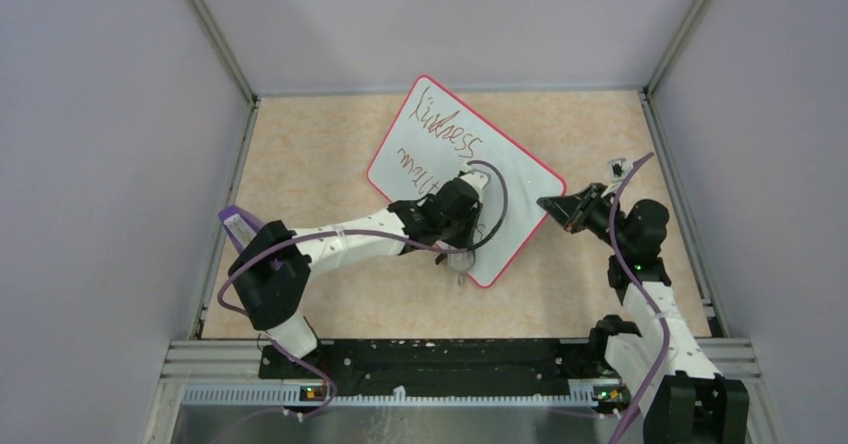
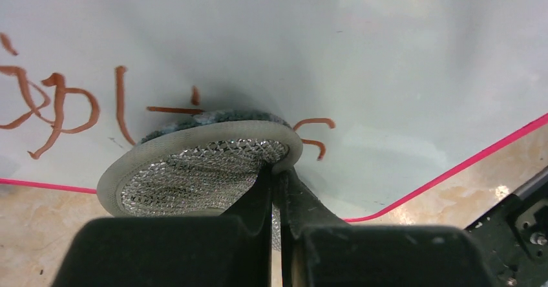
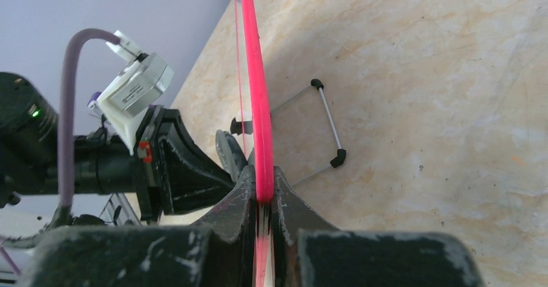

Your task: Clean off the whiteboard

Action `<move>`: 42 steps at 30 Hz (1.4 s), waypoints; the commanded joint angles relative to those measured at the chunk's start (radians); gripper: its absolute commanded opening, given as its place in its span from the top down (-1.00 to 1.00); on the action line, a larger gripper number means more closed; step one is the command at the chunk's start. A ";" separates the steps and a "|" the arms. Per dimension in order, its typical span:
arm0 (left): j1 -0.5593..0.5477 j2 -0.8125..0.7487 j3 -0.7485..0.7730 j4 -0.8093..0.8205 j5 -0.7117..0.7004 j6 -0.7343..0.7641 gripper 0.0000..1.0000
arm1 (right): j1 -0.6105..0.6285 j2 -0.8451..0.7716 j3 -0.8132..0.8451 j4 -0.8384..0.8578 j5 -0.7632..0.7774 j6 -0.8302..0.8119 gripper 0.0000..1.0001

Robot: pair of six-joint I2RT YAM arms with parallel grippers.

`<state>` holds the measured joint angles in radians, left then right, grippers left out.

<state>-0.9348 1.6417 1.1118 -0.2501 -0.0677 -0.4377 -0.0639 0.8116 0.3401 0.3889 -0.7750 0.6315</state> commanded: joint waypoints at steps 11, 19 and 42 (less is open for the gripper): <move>-0.156 0.124 0.204 0.055 -0.186 0.107 1.00 | 0.012 -0.007 -0.024 -0.023 -0.020 -0.060 1.00; 0.067 0.102 0.169 0.050 -0.025 0.057 1.00 | 0.019 0.023 -0.053 0.034 -0.015 -0.045 1.00; 0.108 0.191 0.202 0.058 0.153 0.023 1.00 | 0.102 0.063 0.095 -0.237 0.046 -0.144 1.00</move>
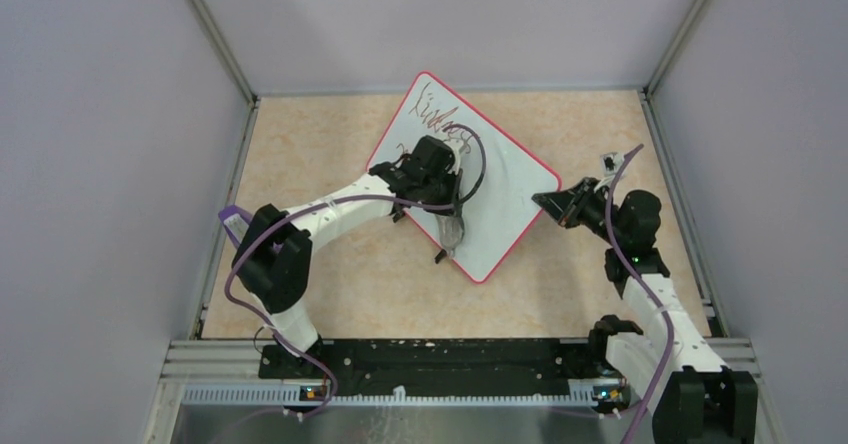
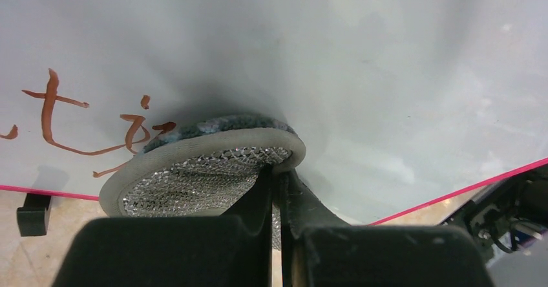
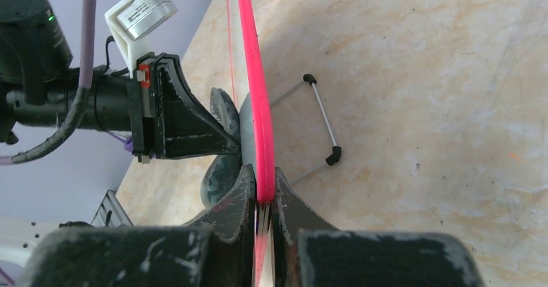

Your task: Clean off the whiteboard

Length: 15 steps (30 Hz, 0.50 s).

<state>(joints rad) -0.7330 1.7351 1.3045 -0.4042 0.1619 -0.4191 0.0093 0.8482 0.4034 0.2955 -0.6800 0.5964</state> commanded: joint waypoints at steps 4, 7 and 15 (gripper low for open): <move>-0.212 0.133 0.061 0.209 -0.124 0.032 1.00 | 0.029 0.064 0.056 -0.169 -0.056 -0.106 1.00; -0.217 0.132 0.055 0.242 -0.123 0.020 1.00 | 0.029 0.086 0.071 -0.181 -0.061 -0.110 1.00; -0.039 0.047 -0.088 0.335 -0.058 -0.033 1.00 | 0.029 0.099 0.061 -0.169 -0.082 -0.107 1.00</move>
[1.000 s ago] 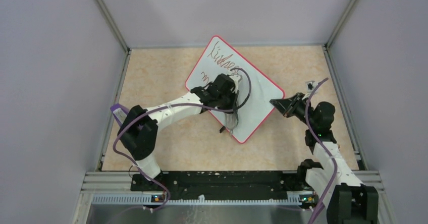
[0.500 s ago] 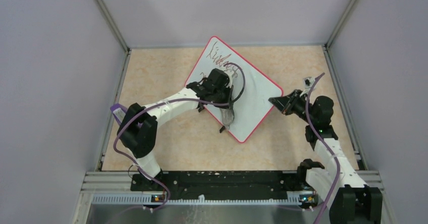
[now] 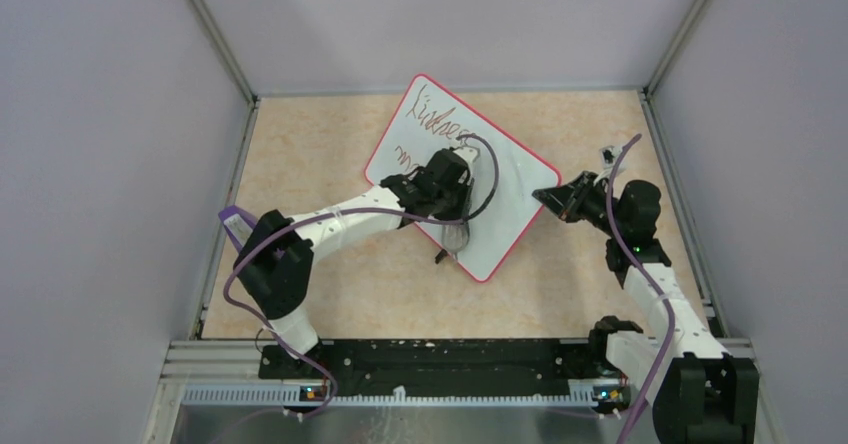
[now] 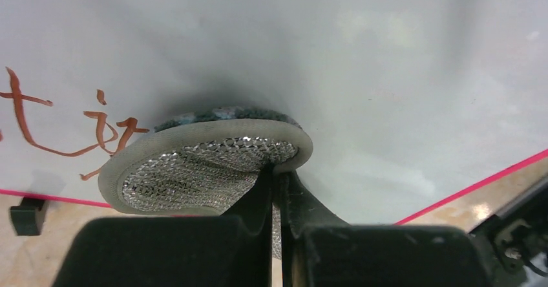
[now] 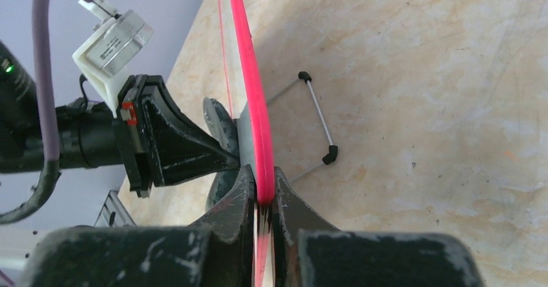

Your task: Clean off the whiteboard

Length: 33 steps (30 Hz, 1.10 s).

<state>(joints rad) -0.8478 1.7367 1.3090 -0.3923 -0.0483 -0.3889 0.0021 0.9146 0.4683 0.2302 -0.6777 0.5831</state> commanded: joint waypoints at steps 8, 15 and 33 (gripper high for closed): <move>0.271 0.032 -0.107 0.310 0.218 -0.026 1.00 | 0.036 0.038 0.000 -0.111 -0.073 -0.100 1.00; 0.335 0.020 -0.138 0.315 0.206 -0.030 1.00 | 0.036 0.044 0.024 -0.143 -0.063 -0.111 1.00; 0.302 -0.083 -0.302 0.375 0.262 -0.079 1.00 | 0.045 0.048 0.017 -0.133 -0.081 -0.105 1.00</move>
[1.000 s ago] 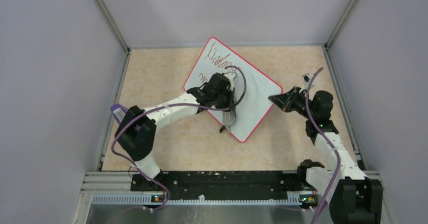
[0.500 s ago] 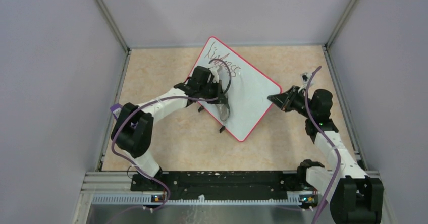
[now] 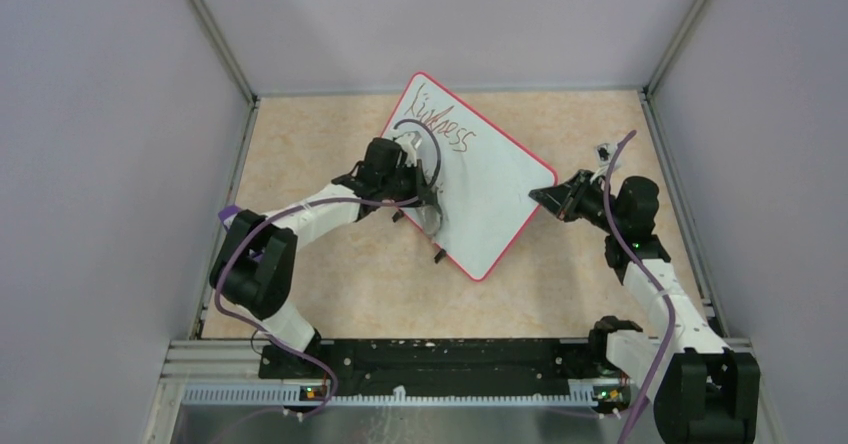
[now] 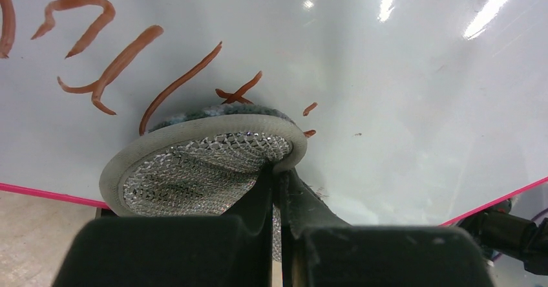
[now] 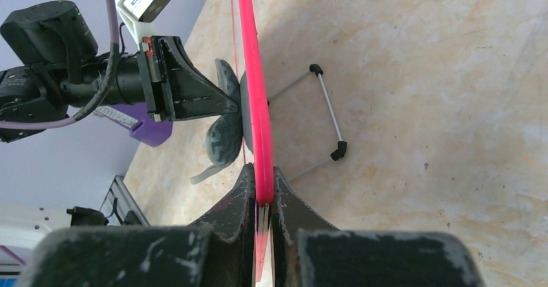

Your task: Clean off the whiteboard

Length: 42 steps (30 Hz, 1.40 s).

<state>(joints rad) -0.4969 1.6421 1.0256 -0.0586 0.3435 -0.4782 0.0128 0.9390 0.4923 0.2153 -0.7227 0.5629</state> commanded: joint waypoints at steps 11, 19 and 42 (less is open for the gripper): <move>-0.313 0.056 0.073 0.050 -0.168 -0.039 1.00 | 0.041 0.017 -0.013 -0.119 -0.038 -0.086 1.00; -0.312 -0.008 -0.012 0.065 -0.211 -0.044 1.00 | 0.043 0.020 -0.019 -0.107 -0.038 -0.084 1.00; -0.087 -0.019 0.033 -0.012 -0.201 0.033 1.00 | 0.051 0.035 -0.009 -0.104 -0.050 -0.082 1.00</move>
<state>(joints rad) -0.5350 1.6001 0.9787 -0.0860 0.1818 -0.4805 0.0254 0.9390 0.4923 0.2245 -0.7277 0.5579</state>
